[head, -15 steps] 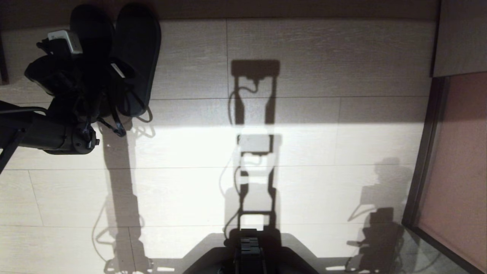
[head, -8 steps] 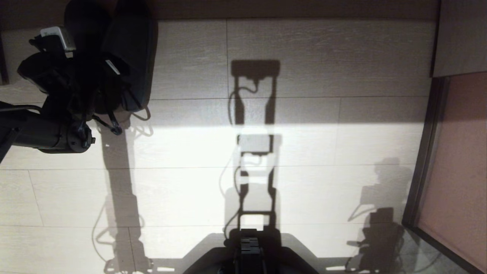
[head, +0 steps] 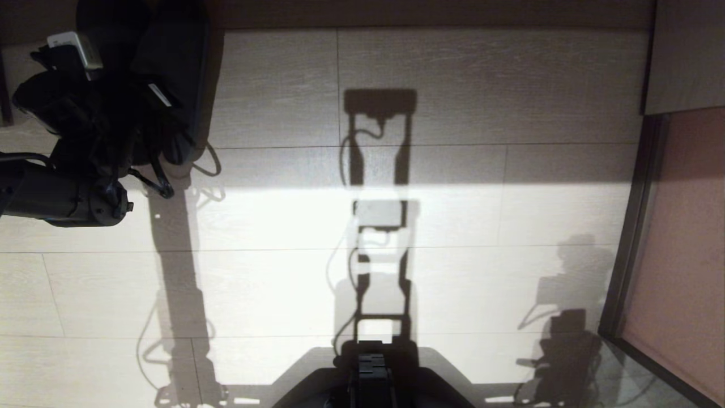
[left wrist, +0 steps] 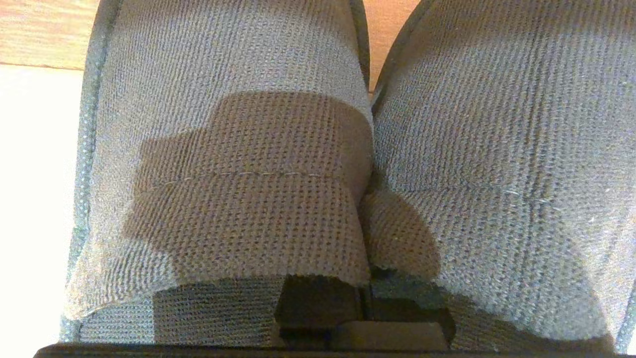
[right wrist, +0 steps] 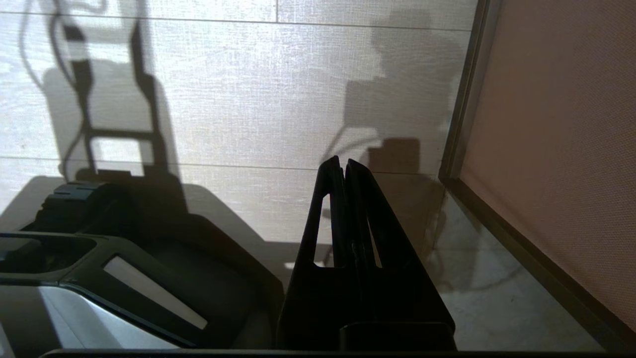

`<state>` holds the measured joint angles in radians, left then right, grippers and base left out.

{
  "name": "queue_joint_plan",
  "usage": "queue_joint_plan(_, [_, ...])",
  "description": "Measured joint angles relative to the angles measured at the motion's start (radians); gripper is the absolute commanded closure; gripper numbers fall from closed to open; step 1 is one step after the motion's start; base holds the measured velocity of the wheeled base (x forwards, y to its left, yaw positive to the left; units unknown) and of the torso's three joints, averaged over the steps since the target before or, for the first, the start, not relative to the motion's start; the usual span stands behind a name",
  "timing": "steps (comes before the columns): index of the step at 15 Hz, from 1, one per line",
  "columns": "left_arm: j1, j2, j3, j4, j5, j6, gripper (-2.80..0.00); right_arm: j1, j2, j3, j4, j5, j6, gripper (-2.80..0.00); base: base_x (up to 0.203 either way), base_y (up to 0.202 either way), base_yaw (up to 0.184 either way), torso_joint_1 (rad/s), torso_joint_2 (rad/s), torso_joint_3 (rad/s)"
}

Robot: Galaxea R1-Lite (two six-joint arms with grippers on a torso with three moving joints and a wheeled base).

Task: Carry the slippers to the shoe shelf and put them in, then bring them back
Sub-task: Pick up the slippers on the floor

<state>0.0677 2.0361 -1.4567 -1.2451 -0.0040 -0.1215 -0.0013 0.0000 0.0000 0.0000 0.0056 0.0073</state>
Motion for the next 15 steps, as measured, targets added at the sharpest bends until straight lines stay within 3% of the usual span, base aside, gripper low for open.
queue_joint_plan(5, [0.031,-0.091,0.098,0.022,-0.005,0.003,0.0,0.0,0.0,0.0,0.0,0.0,0.0,0.0,0.0,0.0,0.0,0.0,0.0,0.0])
queue_joint_plan(12, [0.036,-0.313,0.477,0.028,0.02,0.068,0.0,0.0,0.0,0.0,0.0,0.0,0.0,0.0,0.0,0.0,0.0,0.0,0.0,0.0])
queue_joint_plan(15, [0.05,-0.429,0.604,0.1,0.023,0.094,0.0,0.0,0.0,0.0,0.0,0.0,0.0,0.0,0.0,0.0,0.0,0.0,0.0,0.0])
